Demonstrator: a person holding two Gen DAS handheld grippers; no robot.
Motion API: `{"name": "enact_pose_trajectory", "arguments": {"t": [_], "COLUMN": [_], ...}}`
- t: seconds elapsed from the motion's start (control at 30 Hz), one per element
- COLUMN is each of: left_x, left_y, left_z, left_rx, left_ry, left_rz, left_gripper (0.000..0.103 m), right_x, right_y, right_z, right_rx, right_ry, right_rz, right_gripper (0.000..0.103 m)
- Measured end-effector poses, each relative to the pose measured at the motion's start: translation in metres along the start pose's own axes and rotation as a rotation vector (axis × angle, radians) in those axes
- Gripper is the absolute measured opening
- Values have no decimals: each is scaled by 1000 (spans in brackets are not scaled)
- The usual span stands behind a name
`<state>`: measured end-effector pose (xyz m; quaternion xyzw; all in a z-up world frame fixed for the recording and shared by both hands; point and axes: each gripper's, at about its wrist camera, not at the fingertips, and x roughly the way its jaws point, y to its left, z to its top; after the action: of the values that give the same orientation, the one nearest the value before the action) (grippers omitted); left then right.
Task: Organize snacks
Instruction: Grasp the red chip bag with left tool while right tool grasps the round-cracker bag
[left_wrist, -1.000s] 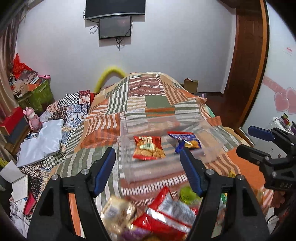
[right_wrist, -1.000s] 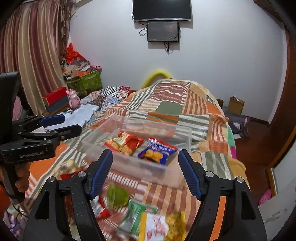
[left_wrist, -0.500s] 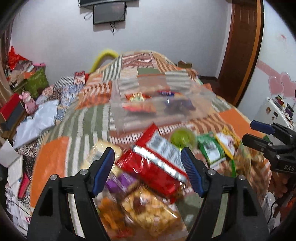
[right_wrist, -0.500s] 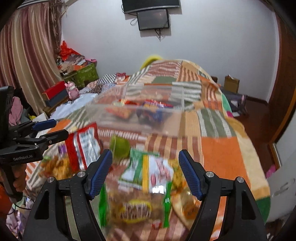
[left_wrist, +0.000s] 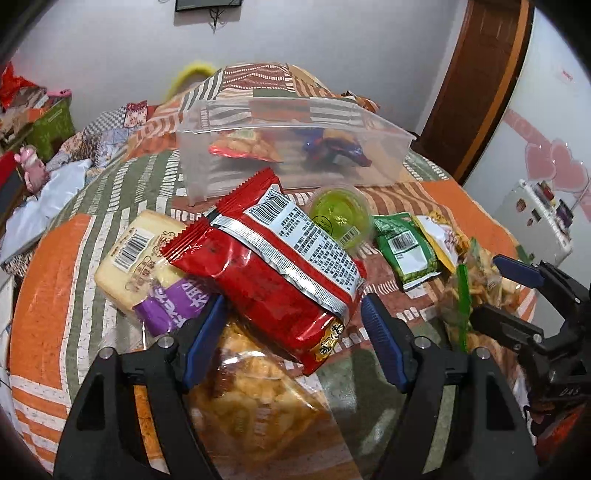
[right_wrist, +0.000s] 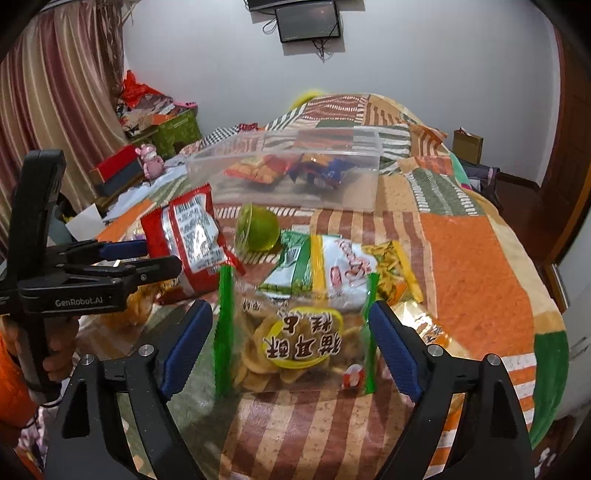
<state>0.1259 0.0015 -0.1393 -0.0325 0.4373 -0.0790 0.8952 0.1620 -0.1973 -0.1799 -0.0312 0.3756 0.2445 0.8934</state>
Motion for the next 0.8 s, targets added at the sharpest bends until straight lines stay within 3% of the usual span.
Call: {"name": "enact_pose_trajectory", "arguments": {"t": [0.17,0.43,0.53,0.63,0.8], "left_x": [8,21,26,30,39], "left_y": [-7,-10,-10,-11,-21], "left_z": [3,16,23,30,37], "left_rx": [23,6,-15,-38,-25], "left_ry": [5,17,30,45,47], "left_rz": [16,-10,-29,-49,-28], "left_gripper": [74,74,74,78,85], "right_x": [4,9,6,2,1], "right_y": [2,-5,-5,-7,-13], "right_z": [-4,-9,-9,-7,-7], "right_rx": [-4,44,41,48,66], "right_ry": [3,10,-2,-16,-20], "right_rz": [-13,44,50,40,60], "right_gripper": [92,94,88,72,66]}}
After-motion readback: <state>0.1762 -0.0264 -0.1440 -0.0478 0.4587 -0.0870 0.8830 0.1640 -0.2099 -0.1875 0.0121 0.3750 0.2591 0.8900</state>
